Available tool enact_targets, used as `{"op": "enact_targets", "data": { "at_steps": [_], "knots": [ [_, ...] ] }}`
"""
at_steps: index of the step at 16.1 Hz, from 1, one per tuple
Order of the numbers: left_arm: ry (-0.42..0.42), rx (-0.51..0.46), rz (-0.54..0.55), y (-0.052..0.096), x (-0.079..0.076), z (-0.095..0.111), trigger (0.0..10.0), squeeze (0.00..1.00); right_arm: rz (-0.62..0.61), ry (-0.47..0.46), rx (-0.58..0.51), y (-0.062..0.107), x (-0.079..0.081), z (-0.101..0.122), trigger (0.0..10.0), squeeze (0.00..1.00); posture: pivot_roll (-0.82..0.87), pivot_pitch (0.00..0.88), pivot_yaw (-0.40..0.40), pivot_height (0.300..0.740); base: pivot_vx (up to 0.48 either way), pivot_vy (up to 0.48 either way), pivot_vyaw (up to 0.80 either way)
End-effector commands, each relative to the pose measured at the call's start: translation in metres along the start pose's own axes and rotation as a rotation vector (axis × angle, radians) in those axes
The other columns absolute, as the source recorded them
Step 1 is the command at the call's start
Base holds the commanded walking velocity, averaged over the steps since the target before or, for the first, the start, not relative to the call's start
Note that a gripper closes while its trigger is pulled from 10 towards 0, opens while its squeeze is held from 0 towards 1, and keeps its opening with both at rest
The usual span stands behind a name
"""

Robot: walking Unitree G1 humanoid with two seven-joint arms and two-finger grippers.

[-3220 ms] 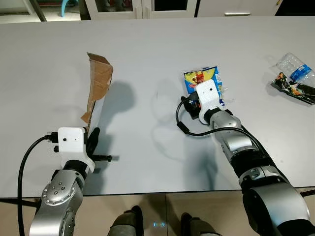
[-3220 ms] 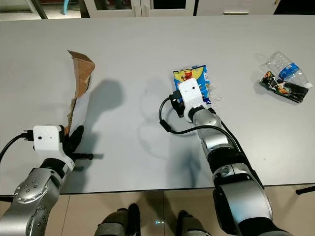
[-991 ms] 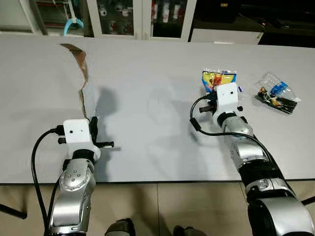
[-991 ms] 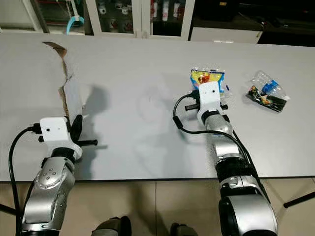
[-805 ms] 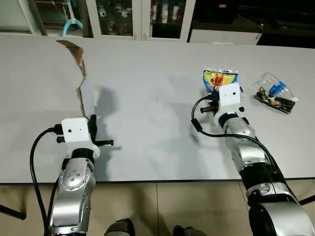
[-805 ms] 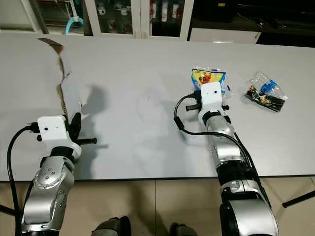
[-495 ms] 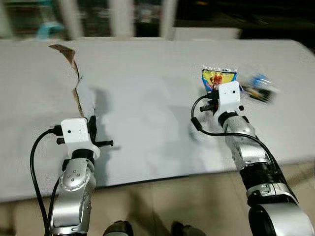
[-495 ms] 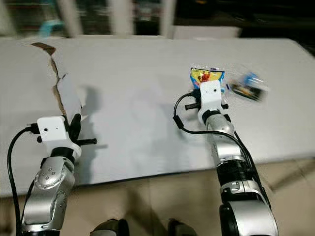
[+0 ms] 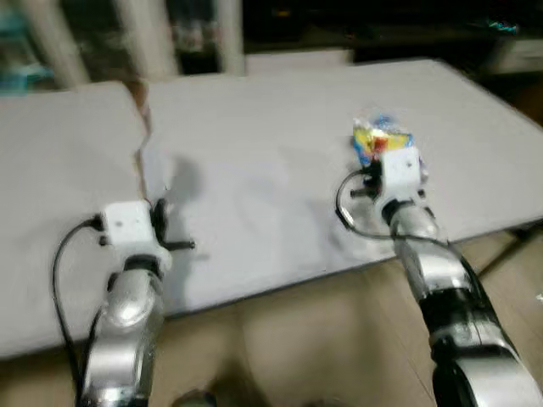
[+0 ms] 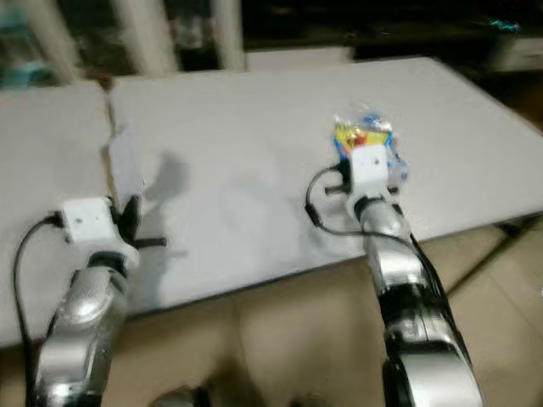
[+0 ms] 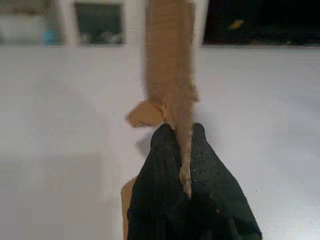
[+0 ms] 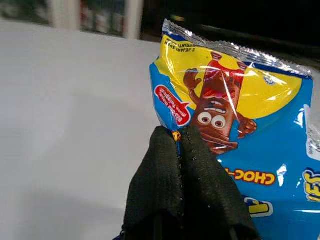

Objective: Picking trash to rubbish bin

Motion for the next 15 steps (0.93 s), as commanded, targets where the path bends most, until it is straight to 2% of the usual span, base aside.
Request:
{"op": "enact_targets", "data": {
  "at_steps": [1,6,12,15],
  "knots": [
    [0.007,0.003,-0.021,-0.0029,-0.0060,0.0013,10.0,0.00,-0.018,-0.002,0.025,0.0032,-0.0070,-0.0063,10.0,0.00,-0.04,0.088,-0.023,0.740,0.000,-0.262,-0.56],
    [0.010,0.015,-0.012,-0.0024,-0.0040,-0.0003,10.0,0.00,-0.012,-0.003,0.030,0.0038,-0.0060,-0.0064,10.0,0.00,-0.05,0.091,-0.023,0.740,0.000,-0.255,-0.64],
    [0.037,0.022,-0.017,-0.0020,-0.0045,-0.0024,10.0,0.00,-0.006,-0.006,0.039,0.0047,-0.0047,-0.0085,10.0,0.00,-0.05,0.091,-0.023,0.740,0.000,0.000,-0.56],
    [0.045,0.023,-0.024,-0.0015,-0.0056,-0.0031,10.0,0.00,0.002,-0.008,0.047,0.0051,-0.0042,-0.0098,10.0,0.00,-0.05,0.091,-0.023,0.740,0.000,0.000,-0.15]
  ]
}}
Point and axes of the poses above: a point about 5 cm out from each wrist's last joint towards the gripper, its own y axis pointing back from the gripper into the wrist, its own z axis along the axis of the wrist's last joint, x = y × z, the point moved 1 cm from there along -y, pointing out of the wrist towards the gripper, and after that the axes turned 12 degrees about y, right-handed, at the moved point
